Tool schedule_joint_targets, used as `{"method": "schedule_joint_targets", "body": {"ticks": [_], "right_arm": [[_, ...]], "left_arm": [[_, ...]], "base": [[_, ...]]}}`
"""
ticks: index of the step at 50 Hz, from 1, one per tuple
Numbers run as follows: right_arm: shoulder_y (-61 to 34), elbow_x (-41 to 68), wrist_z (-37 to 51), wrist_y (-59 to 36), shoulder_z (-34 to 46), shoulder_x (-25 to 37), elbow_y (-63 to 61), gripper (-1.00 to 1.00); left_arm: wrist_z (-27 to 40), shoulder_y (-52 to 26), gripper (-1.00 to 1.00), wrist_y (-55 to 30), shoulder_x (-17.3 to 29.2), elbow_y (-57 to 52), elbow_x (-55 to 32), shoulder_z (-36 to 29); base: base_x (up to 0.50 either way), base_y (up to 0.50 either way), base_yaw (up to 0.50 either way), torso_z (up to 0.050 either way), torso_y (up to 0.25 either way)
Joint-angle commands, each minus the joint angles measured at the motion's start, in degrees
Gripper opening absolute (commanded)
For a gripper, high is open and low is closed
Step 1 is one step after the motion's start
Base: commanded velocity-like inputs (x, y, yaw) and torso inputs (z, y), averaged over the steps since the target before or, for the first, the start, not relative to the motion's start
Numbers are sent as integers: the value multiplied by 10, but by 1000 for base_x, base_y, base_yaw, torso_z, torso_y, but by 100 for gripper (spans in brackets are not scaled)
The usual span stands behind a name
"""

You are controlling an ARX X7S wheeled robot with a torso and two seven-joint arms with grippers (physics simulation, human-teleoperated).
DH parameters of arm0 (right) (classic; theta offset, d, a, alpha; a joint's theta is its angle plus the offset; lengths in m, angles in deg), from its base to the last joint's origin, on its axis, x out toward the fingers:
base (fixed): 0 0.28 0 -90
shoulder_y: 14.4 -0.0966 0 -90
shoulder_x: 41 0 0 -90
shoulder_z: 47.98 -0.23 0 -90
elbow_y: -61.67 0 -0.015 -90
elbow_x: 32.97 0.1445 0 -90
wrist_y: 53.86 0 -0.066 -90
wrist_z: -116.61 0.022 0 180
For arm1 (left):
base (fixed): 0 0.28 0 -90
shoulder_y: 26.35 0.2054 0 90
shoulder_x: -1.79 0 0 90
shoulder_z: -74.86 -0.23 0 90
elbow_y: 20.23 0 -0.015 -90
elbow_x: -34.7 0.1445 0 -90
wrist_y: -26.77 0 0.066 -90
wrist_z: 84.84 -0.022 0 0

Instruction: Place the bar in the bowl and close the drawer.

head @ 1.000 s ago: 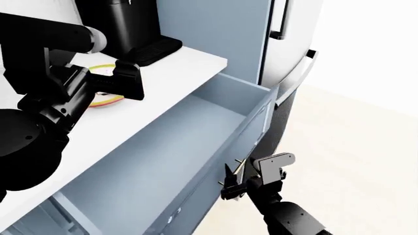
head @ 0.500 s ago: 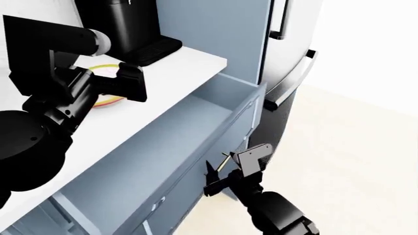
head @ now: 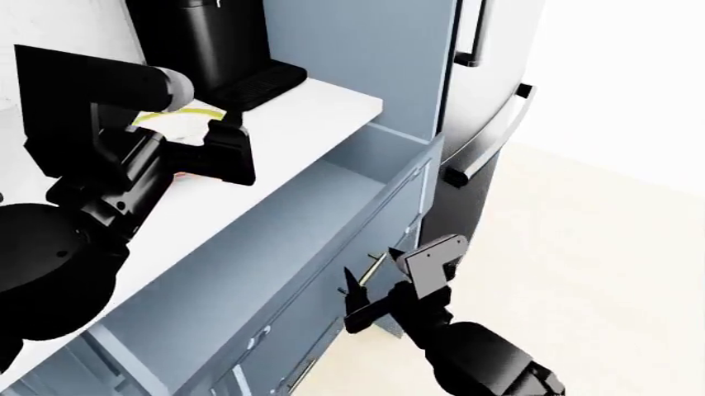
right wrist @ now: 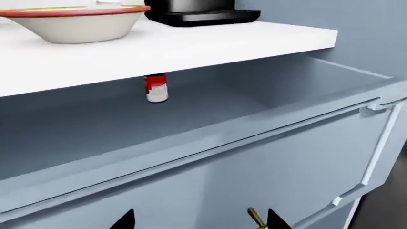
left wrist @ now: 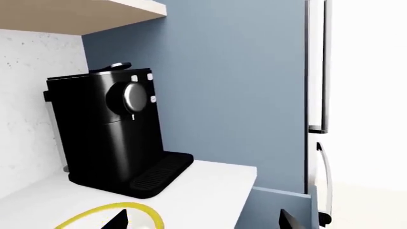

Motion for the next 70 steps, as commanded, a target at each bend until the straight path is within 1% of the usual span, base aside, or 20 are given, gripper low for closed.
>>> {"method": "schedule_joint_targets", "body": {"ticks": [1,6,10,14,21,26,34,39,45,48,54,58,63,70], "right_arm": [[2,-11,141,-41,6,171,-275,100],[-3,-10,192,-57,1,245,-373,100],[-14,-7,228,-67,-11,311,-454,100],[-30,1,256,-86,-21,361,-512,100],[-57,41,288,-83,-56,452,-580,100],[-73,72,298,-85,-74,493,-598,100],[-66,117,310,-37,-92,509,-571,100],[-80,132,319,-49,-104,529,-577,100],[-83,144,345,-35,-116,548,-562,100],[-82,144,353,-31,-117,549,-558,100],[-71,132,368,-15,-115,540,-548,100],[-59,123,369,-4,-109,538,-545,100],[-44,119,365,14,-103,533,-537,100],[-45,117,365,10,-104,529,-536,100]], "left_arm": [[19,26,100,7,4,-48,-18,2],[22,55,100,24,9,-80,-24,6],[20,73,100,22,12,-109,-23,-5],[27,88,100,25,11,-138,-25,-10],[20,95,100,18,-4,-170,-22,-32],[11,109,100,19,-14,-192,-8,-46],[-38,135,100,20,-19,-232,28,-75],[-66,161,100,20,-25,-246,64,-101],[-94,177,100,18,-29,-256,75,-124],[-107,188,100,12,-37,-256,96,-144],[-137,225,100,13,-61,-234,165,-192],[-147,242,100,18,-74,-210,196,-213],[-155,260,100,14,-90,-184,251,-253],[-175,282,100,31,-104,-151,284,-282]], "base": [[0,0,0,0,0],[0,0,0,0,0],[0,0,0,0,0],[0,0,0,0,0],[0,0,0,0,0],[0,0,0,0,0],[0,0,0,0,0],[0,0,0,0,0],[0,0,0,0,0],[0,0,0,0,0],[0,0,0,0,0],[0,0,0,0,0],[0,0,0,0,0],[0,0,0,0,0]]}}
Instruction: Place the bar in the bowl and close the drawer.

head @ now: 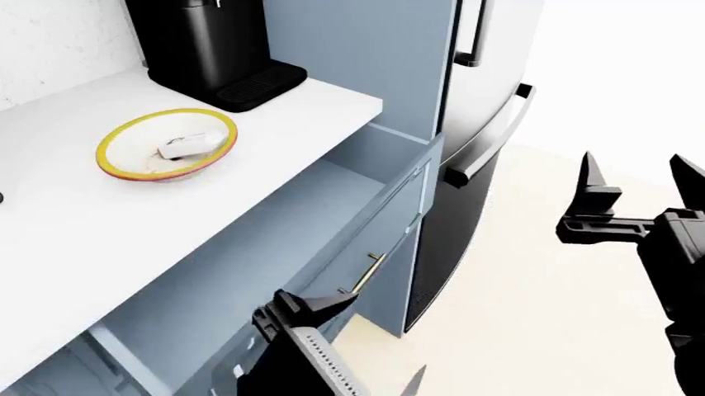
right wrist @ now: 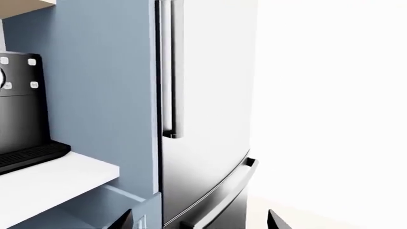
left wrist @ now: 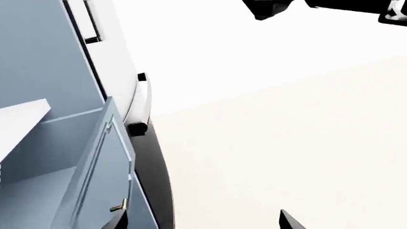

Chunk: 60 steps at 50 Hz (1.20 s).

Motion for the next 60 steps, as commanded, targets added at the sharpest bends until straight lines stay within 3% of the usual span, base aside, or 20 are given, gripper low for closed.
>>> {"method": "schedule_joint_targets", "body": {"ticks": [1,29,60], "right_arm": [[9,-5,4,10,2,-3,6,100],[18,-15,-6,6,8,-37,27,100],[40,-26,-20,27,11,-55,45,100]], "left_arm": [[-33,43,100,16,-26,49,59,-52],[-70,106,100,53,-32,232,140,-111],[-34,118,100,16,-39,337,114,-84]], "base": [[0,0,0,0,0],[0,0,0,0,0],[0,0,0,0,0]]}}
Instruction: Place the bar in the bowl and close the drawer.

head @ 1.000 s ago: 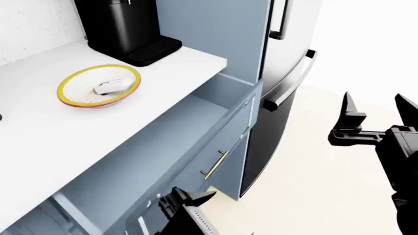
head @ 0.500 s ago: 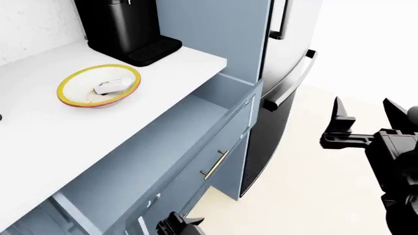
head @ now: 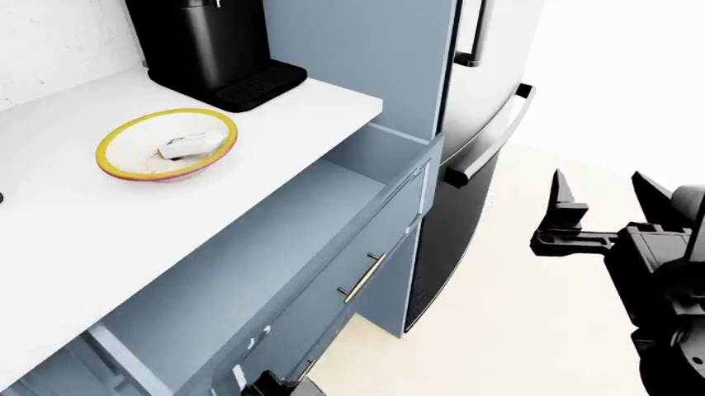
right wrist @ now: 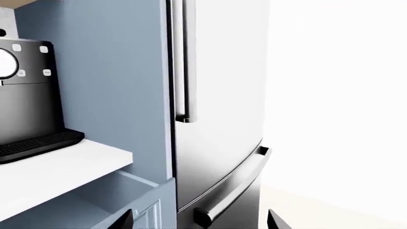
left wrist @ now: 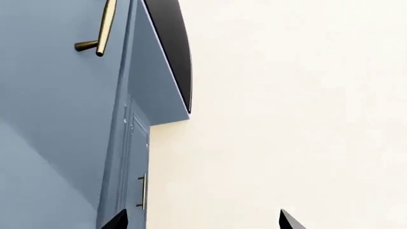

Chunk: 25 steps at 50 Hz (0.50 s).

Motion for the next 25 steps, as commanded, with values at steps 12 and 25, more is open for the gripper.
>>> {"method": "schedule_joint_targets", "body": {"ticks": [12,25], "right_arm": [[13,-7,-6,11,2,-12,12,100],[15,-9,-10,10,2,-20,17,100]], "left_arm": [[-36,-11,100,35,-25,178,22,11],[-61,-27,100,98,-61,314,68,10]], "base": [[0,0,0,0,0],[0,0,0,0,0]]}}
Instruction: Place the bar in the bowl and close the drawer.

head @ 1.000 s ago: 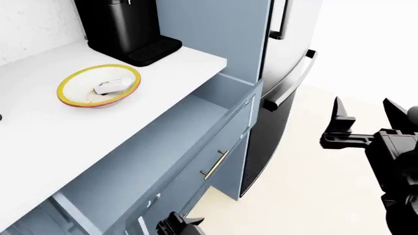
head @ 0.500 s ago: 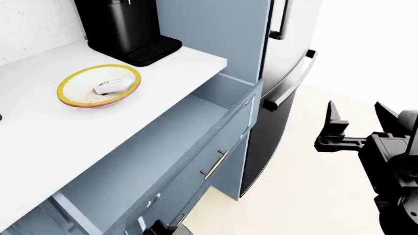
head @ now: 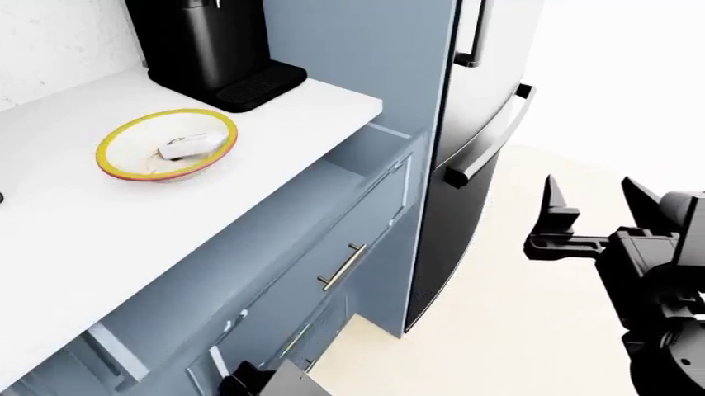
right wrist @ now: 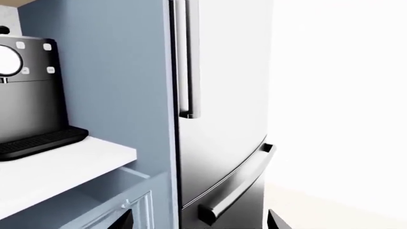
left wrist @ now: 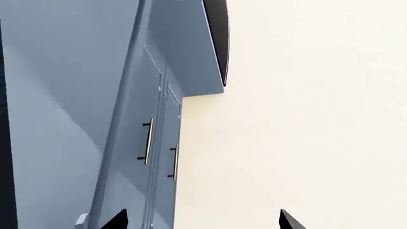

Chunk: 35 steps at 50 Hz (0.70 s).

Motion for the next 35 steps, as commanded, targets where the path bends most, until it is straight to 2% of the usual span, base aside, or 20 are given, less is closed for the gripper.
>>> {"method": "schedule_joint_targets", "body": {"ticks": [1,11,23,27,30,35], "right_arm": [[3,-1,-3,1,0,-4,3,100],[6,-1,-4,1,0,-6,4,100],[4,-1,-8,-5,0,-12,5,100],[6,-2,-9,-4,0,-15,9,100],[10,-5,-9,-2,1,-18,12,100],[12,-6,-8,-2,2,-18,12,100]], "left_arm": [[-23,-10,100,45,-23,124,29,-1],[-24,-31,100,119,-63,273,62,17],[-63,-82,100,292,-169,589,108,33],[-80,-112,100,378,-216,735,116,47],[-52,-111,100,390,-211,737,132,71],[-51,-102,100,378,-208,737,177,123]], "base": [[0,0,0,0,0],[0,0,0,0,0],[0,0,0,0,0],[0,0,0,0,0],[0,0,0,0,0],[0,0,0,0,0]]}}
